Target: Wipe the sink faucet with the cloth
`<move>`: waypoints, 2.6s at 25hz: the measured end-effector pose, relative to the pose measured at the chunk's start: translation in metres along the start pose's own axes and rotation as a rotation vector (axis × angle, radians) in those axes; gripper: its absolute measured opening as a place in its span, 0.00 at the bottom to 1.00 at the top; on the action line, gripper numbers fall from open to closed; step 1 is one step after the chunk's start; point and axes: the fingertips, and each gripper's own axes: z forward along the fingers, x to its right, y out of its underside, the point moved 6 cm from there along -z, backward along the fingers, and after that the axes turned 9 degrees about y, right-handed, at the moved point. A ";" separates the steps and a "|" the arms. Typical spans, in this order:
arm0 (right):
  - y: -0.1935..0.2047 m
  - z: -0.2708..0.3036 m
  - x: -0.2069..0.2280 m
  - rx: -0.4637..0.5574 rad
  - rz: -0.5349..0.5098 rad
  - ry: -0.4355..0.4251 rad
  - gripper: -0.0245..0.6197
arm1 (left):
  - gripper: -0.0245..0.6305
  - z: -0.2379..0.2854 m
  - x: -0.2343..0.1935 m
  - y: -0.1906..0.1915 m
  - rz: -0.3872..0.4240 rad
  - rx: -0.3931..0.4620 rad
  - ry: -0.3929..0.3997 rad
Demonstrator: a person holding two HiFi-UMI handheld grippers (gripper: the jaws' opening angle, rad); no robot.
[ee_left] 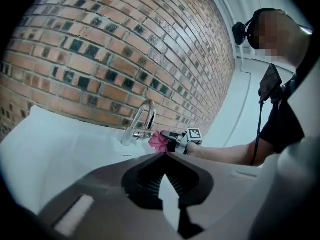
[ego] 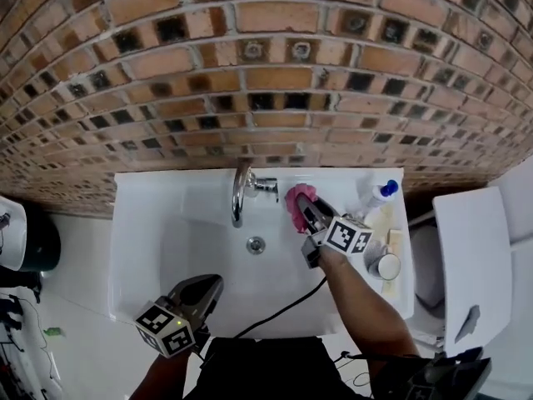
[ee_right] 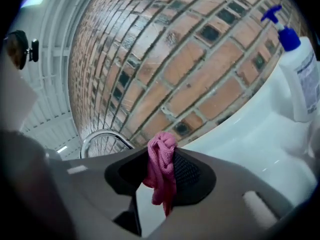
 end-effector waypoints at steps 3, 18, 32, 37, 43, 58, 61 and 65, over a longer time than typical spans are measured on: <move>0.005 0.032 0.014 -0.041 0.064 0.005 0.25 | 0.05 0.002 -0.001 0.012 -0.032 -0.016 -0.030; 0.017 0.083 0.017 -0.139 0.015 0.016 0.25 | 0.05 -0.001 0.002 0.024 -0.110 -0.015 -0.114; 0.014 0.045 -0.017 -0.151 -0.128 -0.021 0.25 | 0.05 -0.002 0.009 0.017 -0.046 -0.028 -0.001; 0.015 0.030 -0.031 -0.152 -0.217 -0.025 0.25 | 0.05 -0.006 0.012 0.024 -0.027 -0.034 0.036; 0.020 0.016 -0.041 -0.147 -0.244 -0.012 0.24 | 0.05 -0.009 0.016 0.027 -0.006 -0.045 0.073; 0.097 0.023 -0.037 -0.114 0.234 0.058 0.24 | 0.05 -0.022 -0.005 0.023 -0.017 -0.078 0.101; 0.104 0.045 -0.021 -0.057 0.396 0.109 0.24 | 0.05 -0.033 -0.015 0.023 -0.025 -0.082 0.074; 0.107 0.066 -0.007 0.003 0.522 0.145 0.24 | 0.05 -0.048 -0.026 0.024 -0.053 -0.093 0.015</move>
